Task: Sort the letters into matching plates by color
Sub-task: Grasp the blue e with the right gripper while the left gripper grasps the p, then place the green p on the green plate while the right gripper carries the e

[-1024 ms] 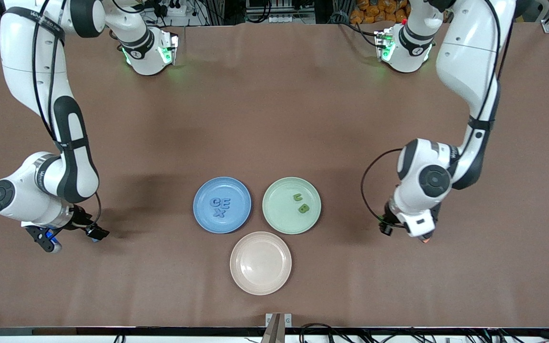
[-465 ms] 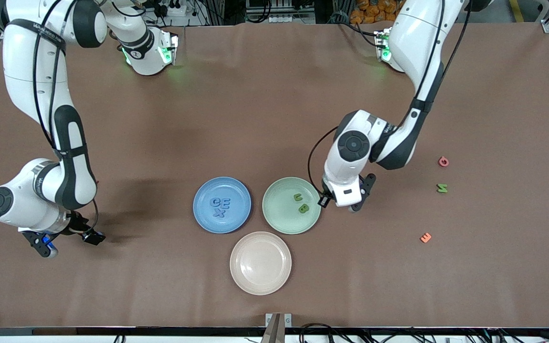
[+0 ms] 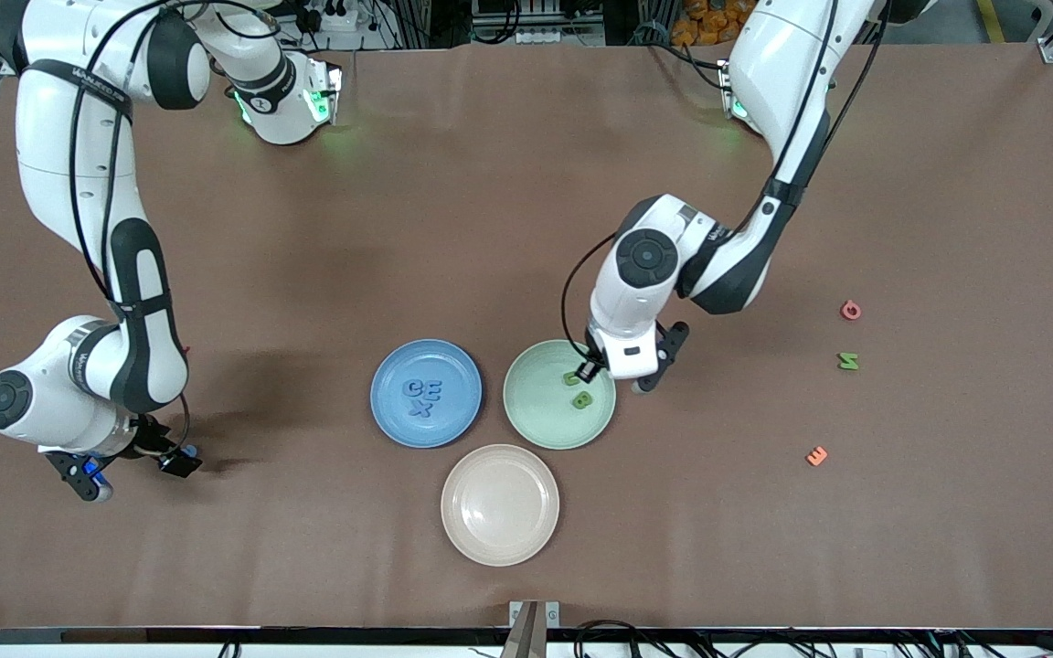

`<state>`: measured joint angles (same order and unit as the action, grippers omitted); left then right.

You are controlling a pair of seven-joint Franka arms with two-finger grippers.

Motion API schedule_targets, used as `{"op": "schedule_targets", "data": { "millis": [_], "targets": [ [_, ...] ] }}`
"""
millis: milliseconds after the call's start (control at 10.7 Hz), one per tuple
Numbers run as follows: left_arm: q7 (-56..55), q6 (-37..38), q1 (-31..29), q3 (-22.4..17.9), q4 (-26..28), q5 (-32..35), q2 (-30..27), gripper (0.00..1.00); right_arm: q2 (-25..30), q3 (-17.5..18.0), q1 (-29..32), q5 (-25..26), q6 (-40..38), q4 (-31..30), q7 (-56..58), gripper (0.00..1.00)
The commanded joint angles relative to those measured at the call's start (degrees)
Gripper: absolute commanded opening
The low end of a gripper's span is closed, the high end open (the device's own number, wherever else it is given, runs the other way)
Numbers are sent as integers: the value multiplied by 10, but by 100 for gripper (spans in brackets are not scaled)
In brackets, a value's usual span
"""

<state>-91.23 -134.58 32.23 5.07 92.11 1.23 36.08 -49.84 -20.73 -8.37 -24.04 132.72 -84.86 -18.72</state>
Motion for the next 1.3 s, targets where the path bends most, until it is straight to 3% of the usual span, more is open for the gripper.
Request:
{"op": "schedule_targets", "data": {
  "millis": [0, 93, 186, 279, 372, 652, 838, 1024, 1210],
  "targets": [
    [-3, -17, 12, 20, -31, 9, 22, 0, -15, 1, 7, -10, -8, 24, -3, 84],
    [2, -39, 26, 18, -30, 13, 28, 0, -16, 1, 8, -10, -6, 23, -2, 79],
    [4, -45, 28, 15, -31, 13, 35, 26, -16, 1, 7, -12, -5, 22, -2, 66],
    [17, -45, 26, 14, -31, 14, 36, 87, -18, 1, 7, -19, -5, 22, 1, 59],
    [33, -45, 26, 13, -31, 14, 33, 100, -20, 1, 7, -26, -4, 22, 8, 54],
    [44, -19, 15, 3, -25, 18, 26, 100, -20, 1, 7, -29, 9, 19, 10, 35],
    [116, 39, 8, -1, -23, 67, 15, 100, -21, 1, 6, -29, 10, 19, 12, 24],
    [209, 88, -15, -1, -23, 69, 3, 100, -24, 2, 3, -24, 11, 19, 44, 14],
    [300, 136, -41, 0, -21, 70, -9, 100, -19, 5, -2, -18, 9, 20, 62, 14]
  ]
}}
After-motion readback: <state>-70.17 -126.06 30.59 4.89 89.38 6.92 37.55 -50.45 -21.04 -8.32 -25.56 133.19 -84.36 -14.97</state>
